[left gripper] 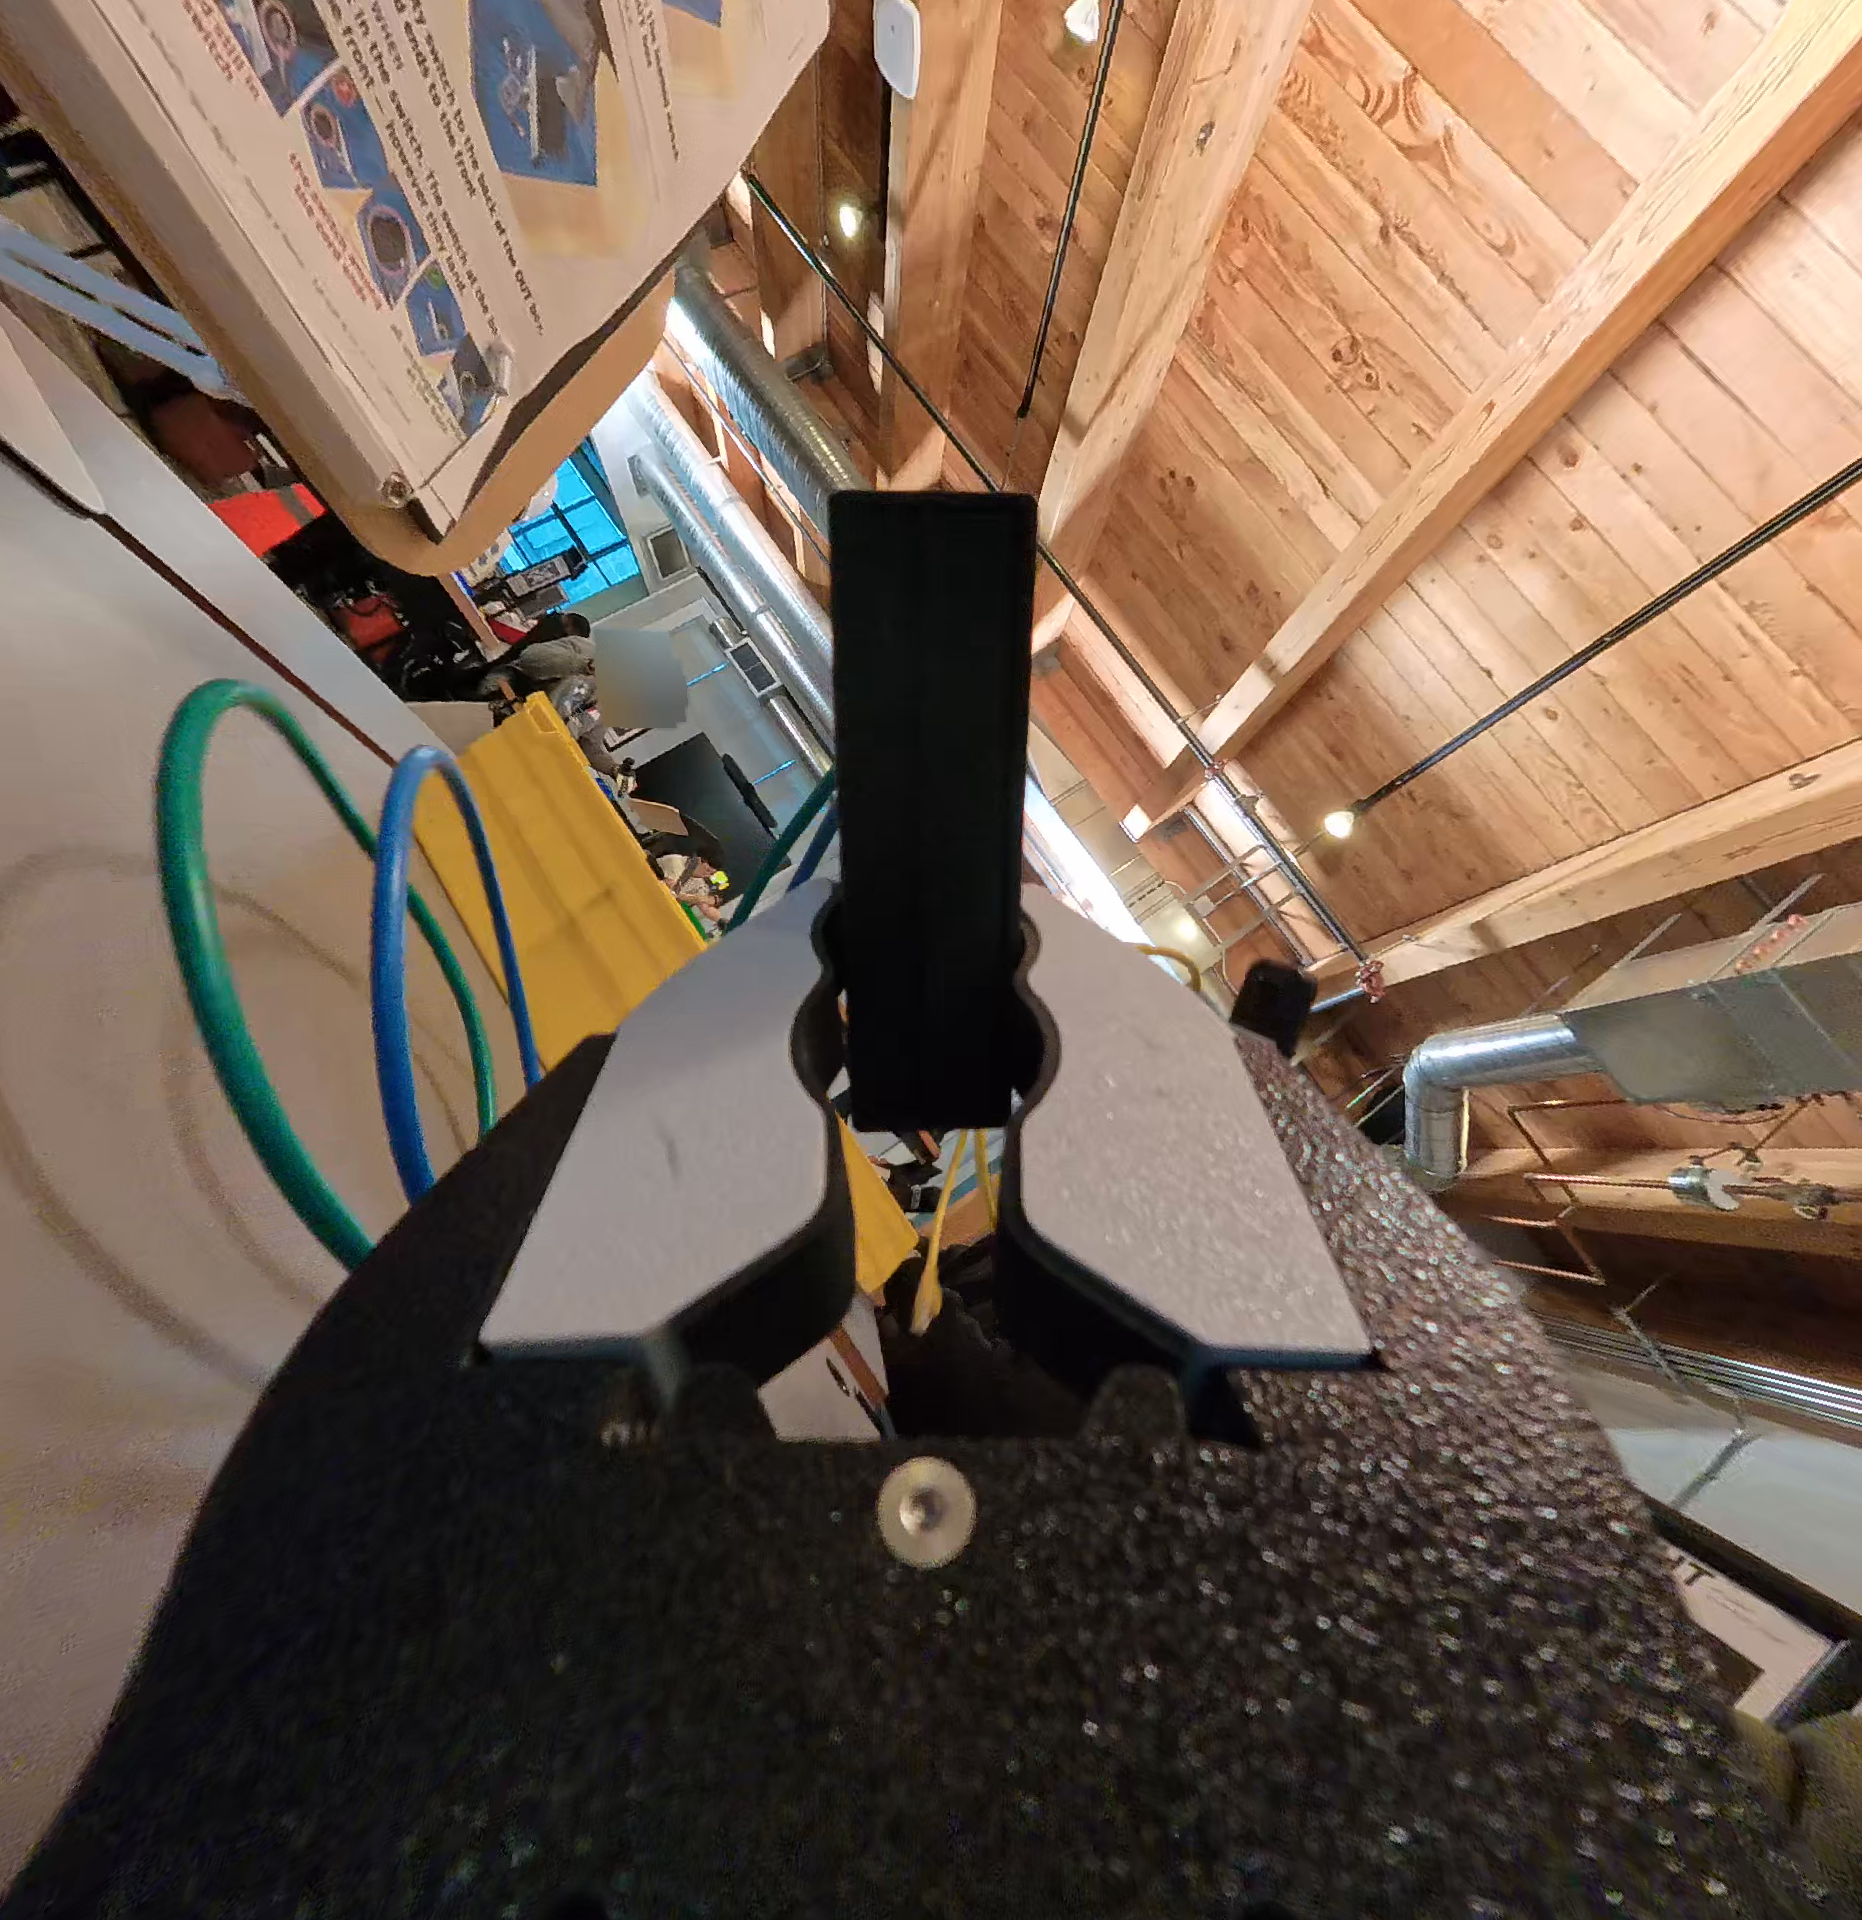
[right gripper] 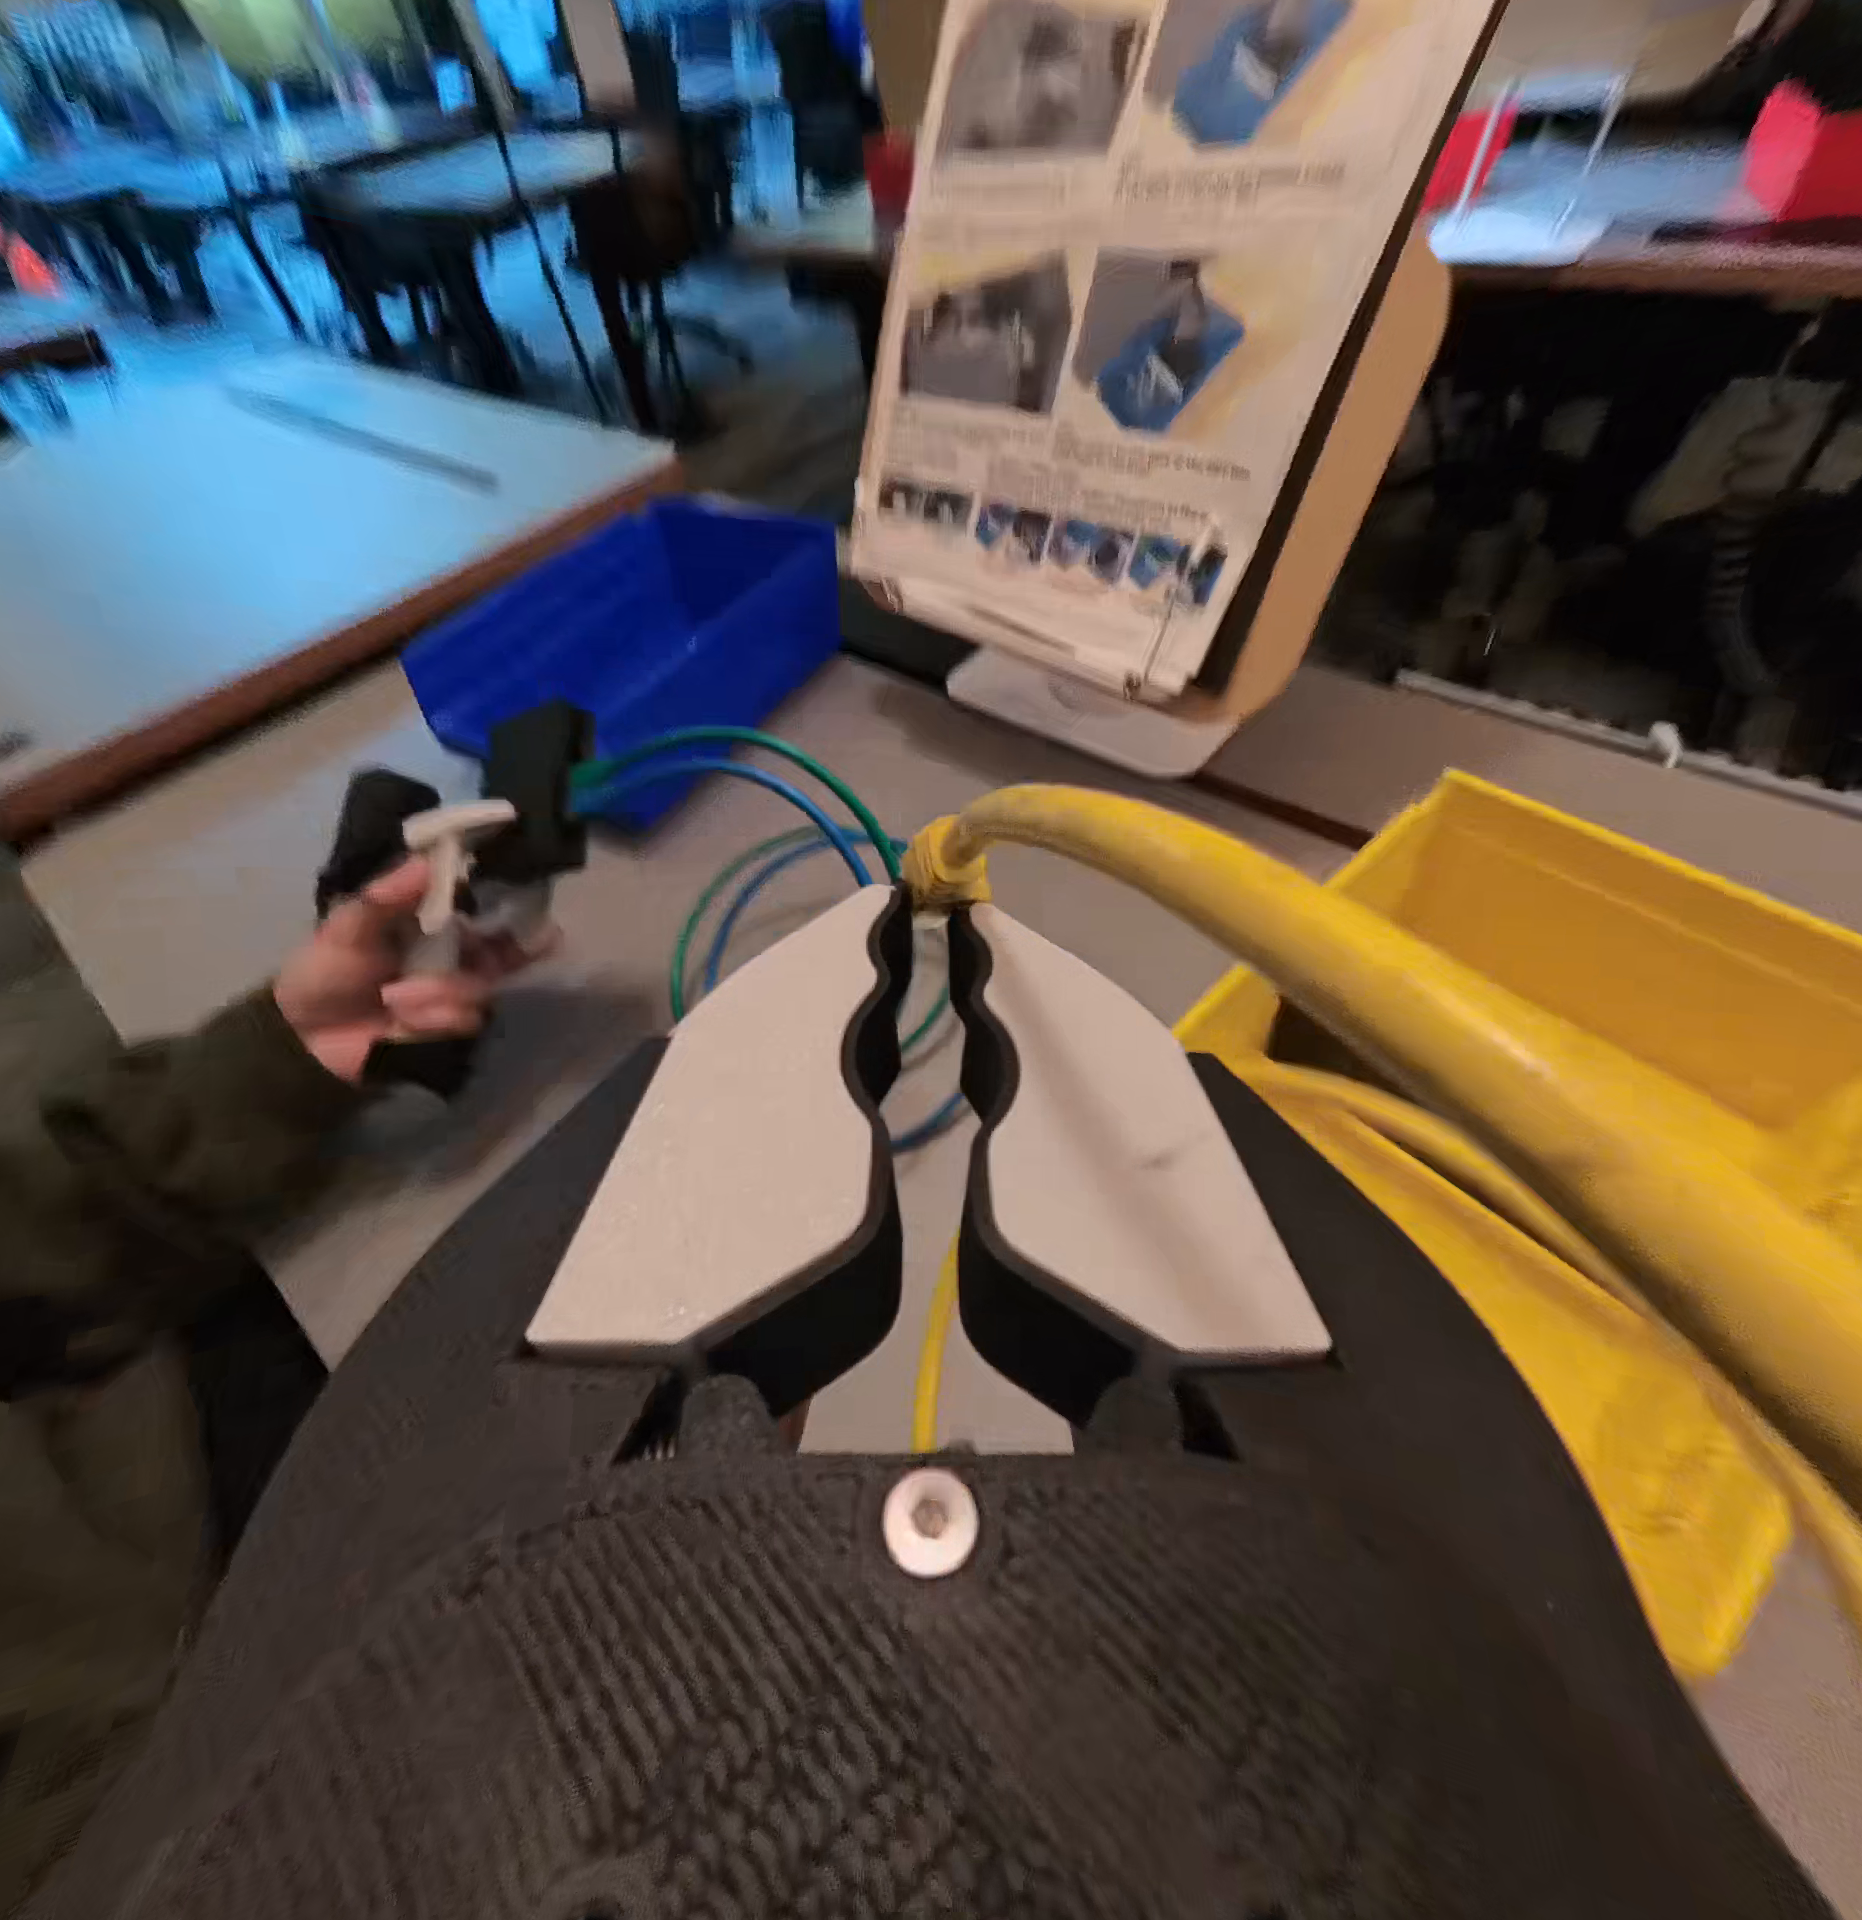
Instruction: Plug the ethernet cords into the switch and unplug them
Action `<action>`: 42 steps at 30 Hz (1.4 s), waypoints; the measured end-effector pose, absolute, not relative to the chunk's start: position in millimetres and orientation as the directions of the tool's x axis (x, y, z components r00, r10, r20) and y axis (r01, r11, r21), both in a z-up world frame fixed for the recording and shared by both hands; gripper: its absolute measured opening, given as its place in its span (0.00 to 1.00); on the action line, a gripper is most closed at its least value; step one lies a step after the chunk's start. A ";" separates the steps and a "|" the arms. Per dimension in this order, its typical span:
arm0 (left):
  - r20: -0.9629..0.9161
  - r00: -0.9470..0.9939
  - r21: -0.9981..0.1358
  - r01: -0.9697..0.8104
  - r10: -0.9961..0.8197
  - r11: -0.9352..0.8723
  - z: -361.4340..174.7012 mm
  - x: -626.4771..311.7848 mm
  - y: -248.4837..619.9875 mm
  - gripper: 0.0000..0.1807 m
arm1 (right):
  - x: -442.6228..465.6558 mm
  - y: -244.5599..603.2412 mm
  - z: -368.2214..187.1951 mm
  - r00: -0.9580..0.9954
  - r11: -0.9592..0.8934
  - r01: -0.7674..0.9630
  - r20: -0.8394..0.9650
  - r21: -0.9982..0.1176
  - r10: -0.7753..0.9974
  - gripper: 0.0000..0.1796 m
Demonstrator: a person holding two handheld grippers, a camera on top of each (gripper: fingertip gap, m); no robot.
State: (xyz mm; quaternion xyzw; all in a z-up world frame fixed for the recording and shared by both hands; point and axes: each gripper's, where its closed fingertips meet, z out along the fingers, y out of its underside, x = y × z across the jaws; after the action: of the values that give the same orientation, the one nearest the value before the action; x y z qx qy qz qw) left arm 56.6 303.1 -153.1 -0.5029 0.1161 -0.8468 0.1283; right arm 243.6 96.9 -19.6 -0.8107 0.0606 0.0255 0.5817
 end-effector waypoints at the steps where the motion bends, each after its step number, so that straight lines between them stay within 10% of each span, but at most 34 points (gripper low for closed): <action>1: 0.824 -0.460 -0.325 0.094 -0.331 -0.941 -154.8 57.4 302.3 0.15 | 253.4 99.2 -20.8 0.993 -0.362 -0.116 -0.099 -0.925 -0.064 0.04; 11: 0.831 -0.463 -0.319 0.058 -0.308 -0.946 -163.3 61.5 300.1 0.15 | 345.9 104.5 -127.7 0.978 -0.901 0.091 0.207 -0.425 0.001 0.04; 21: 0.836 -0.458 -0.320 0.044 -0.304 -0.946 -168.6 63.0 299.3 0.16 | 360.5 101.7 -246.2 0.966 -0.982 0.171 0.209 -0.075 0.152 0.04; 28: 0.839 -0.460 -0.317 0.023 -0.291 -0.948 -171.6 65.2 295.1 0.15 | 371.1 106.0 -254.2 0.968 -0.977 0.150 0.223 -0.153 0.114 0.16; 33: 0.849 -0.451 -0.307 0.003 -0.275 -0.952 -173.8 66.7 293.2 0.17 | 319.9 115.8 -212.4 0.991 -0.908 -0.105 -0.120 -0.407 -0.061 0.33; 38: 0.881 -0.416 -0.272 -0.054 -0.226 -0.961 -176.8 70.4 288.8 0.15 | 201.3 154.2 -151.6 0.882 -0.443 -0.420 -0.471 -0.792 0.006 0.19; 42: 0.909 -0.404 -0.170 -0.147 -0.098 -0.974 -178.3 74.5 274.7 0.15 | 127.8 186.4 -170.2 0.703 -0.165 -0.693 -0.709 -0.702 0.065 0.20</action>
State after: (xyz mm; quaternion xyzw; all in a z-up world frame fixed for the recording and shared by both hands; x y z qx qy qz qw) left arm 74.5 274.7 -178.3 -0.5456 0.1122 -0.8304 -0.0145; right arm 127.8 186.4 -170.2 -0.6963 0.2253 0.3129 0.6054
